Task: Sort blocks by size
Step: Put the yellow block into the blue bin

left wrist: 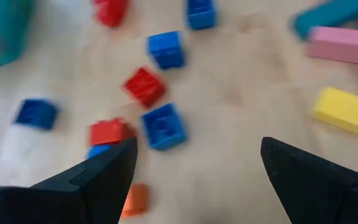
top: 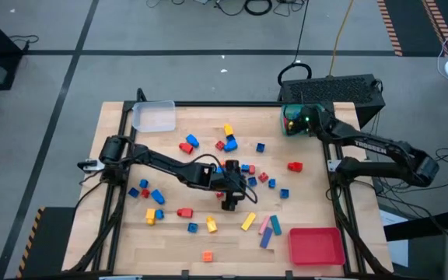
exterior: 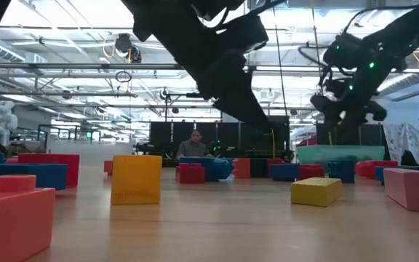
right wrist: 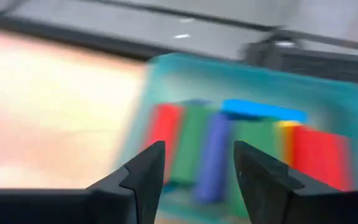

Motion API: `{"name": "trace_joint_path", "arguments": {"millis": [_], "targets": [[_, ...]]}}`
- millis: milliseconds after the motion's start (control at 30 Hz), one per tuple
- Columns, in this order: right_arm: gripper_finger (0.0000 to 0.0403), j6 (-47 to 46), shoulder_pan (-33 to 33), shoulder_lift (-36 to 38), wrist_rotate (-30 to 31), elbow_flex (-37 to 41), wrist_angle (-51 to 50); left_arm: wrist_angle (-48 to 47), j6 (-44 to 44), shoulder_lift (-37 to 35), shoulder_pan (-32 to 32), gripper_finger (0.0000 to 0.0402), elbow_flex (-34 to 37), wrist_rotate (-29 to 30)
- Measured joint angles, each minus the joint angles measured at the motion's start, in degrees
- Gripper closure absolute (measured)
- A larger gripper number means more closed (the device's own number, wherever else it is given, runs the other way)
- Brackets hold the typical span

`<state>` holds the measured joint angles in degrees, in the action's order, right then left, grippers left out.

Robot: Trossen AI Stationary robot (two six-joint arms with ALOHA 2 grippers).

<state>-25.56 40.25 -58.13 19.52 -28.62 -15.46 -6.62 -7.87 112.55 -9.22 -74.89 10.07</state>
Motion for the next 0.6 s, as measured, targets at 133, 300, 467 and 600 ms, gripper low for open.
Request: {"name": "trace_joint_path", "arguments": {"millis": [133,300,467,600], "targets": [[0.0241,-0.24,-6.77,1.81,-1.87,0.0,-0.81,0.12,4.5,0.0,-0.6,0.0059,0.0,-4.07],[0.0252,-4.09,-15.04,2.7,-1.19,0.0,-2.21,0.73,15.41,0.0,-1.98,0.0059,0.0,-2.14],[0.0259,-7.64,-22.35,2.53,3.65,0.0,-2.43,0.37,21.45,0.61,-5.5,0.0059,0.0,8.72],[0.0259,-9.74,-27.51,2.53,6.67,0.0,-2.4,3.05,27.55,1.0,-7.89,0.0059,-0.04,14.47]]}}
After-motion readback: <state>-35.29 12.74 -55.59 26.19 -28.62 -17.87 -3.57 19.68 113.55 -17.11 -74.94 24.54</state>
